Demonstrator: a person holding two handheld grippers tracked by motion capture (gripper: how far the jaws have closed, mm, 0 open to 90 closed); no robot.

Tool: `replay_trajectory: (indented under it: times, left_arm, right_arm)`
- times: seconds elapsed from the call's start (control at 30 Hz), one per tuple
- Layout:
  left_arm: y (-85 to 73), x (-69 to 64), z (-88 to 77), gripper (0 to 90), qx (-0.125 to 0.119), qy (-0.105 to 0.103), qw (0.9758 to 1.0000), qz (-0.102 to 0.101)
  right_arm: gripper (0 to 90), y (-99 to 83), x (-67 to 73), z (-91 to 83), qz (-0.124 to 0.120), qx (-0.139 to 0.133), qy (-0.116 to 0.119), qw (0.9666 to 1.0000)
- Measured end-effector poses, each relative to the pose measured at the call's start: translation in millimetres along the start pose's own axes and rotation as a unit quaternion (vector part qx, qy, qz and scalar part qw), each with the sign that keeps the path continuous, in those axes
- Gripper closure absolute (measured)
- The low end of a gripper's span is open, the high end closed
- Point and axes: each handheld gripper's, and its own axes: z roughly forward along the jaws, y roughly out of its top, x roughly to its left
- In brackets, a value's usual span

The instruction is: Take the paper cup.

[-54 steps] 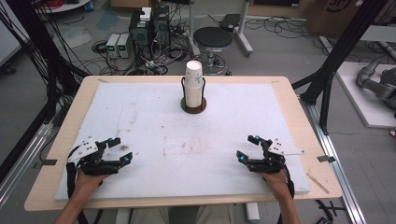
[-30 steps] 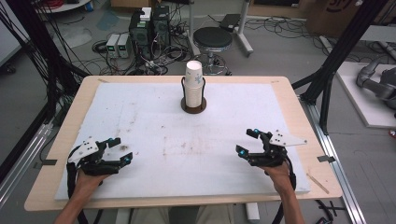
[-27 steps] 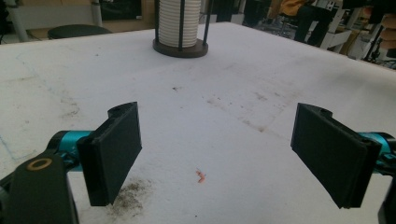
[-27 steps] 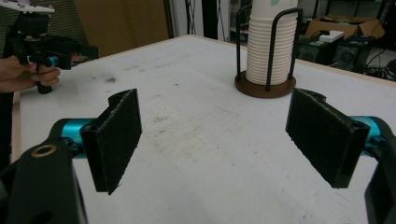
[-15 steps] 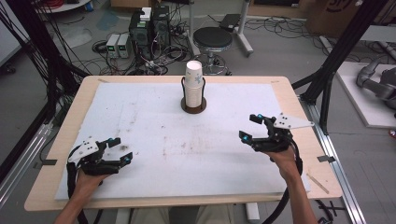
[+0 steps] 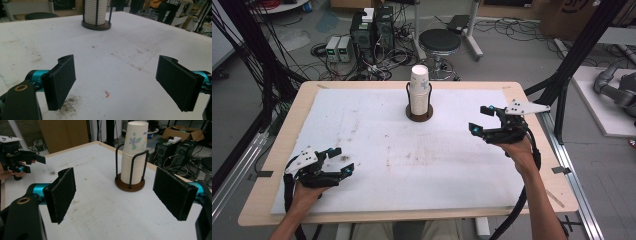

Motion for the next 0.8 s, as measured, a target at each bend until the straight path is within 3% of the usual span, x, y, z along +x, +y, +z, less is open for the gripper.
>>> replay_trajectory:
  times: [0.23, 0.47, 0.8]
  left_arm:
    - [0.1, 0.2, -0.1, 16.1, 0.001, -0.001, 1.0000, -0.001]
    - [0.0, 0.0, 0.1, 16.0, -0.001, 0.001, 1.0000, 0.000]
    - [0.0, -0.4, 0.2, 16.0, 0.000, 0.002, 1.0000, 0.001]
  right_arm:
    - [18.7, 25.3, -12.6, 8.5, -0.009, 0.017, -0.005, 0.9998]
    - [18.7, 64.8, -25.9, 31.9, -0.031, 0.041, -0.006, 0.9987]
    - [18.7, 99.2, -38.0, 59.6, -0.040, 0.075, -0.003, 0.9964]
